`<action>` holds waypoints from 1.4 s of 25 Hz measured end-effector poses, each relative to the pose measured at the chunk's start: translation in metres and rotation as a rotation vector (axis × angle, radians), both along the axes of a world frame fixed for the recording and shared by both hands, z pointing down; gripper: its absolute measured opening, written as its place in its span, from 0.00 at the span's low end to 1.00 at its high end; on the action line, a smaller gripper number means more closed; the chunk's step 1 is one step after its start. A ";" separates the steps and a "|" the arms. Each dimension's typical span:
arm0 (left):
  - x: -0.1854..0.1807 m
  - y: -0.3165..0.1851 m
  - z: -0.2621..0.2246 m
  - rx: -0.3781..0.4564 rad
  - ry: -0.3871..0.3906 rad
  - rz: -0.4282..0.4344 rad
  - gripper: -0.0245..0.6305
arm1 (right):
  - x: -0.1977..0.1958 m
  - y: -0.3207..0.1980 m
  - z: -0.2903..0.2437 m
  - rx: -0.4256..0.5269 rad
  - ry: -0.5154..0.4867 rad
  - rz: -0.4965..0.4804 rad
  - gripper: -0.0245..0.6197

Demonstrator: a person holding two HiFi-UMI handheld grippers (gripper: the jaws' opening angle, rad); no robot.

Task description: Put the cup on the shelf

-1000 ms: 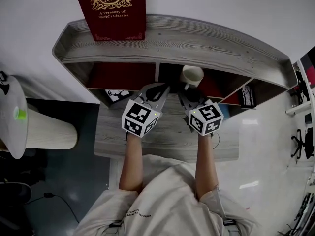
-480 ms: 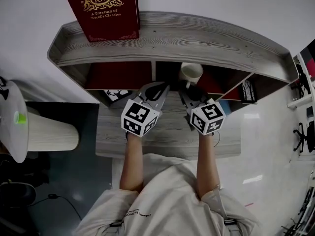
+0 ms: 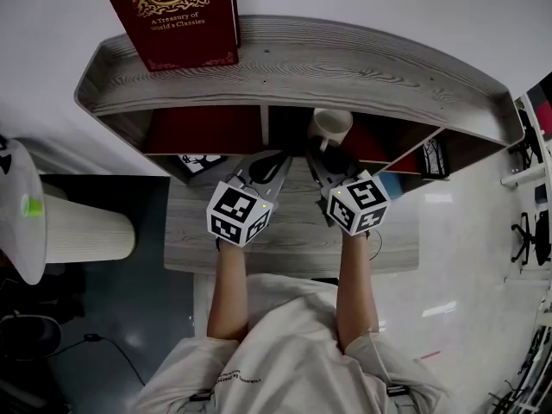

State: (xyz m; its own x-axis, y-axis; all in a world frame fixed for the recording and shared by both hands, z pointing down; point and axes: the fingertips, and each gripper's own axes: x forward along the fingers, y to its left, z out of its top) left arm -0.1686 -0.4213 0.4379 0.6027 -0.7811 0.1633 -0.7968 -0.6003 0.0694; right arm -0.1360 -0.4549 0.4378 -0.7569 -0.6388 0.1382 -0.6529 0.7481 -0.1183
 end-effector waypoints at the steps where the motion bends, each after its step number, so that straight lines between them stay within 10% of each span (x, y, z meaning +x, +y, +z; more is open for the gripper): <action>1: 0.000 0.000 0.002 -0.009 0.000 -0.004 0.05 | 0.000 -0.001 0.000 0.002 0.004 0.001 0.12; 26: 0.012 0.004 -0.005 -0.019 0.017 -0.289 0.05 | -0.001 0.015 0.002 0.043 0.066 -0.293 0.20; 35: 0.018 0.004 -0.003 -0.025 0.004 -0.323 0.05 | 0.010 0.010 0.002 0.035 0.055 -0.262 0.20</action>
State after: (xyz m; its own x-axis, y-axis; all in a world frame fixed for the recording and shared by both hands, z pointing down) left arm -0.1503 -0.4173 0.4344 0.3252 -0.9278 0.1829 -0.9454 -0.3148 0.0839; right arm -0.1263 -0.4446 0.4394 -0.8890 -0.4272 0.1647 -0.4413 0.8954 -0.0595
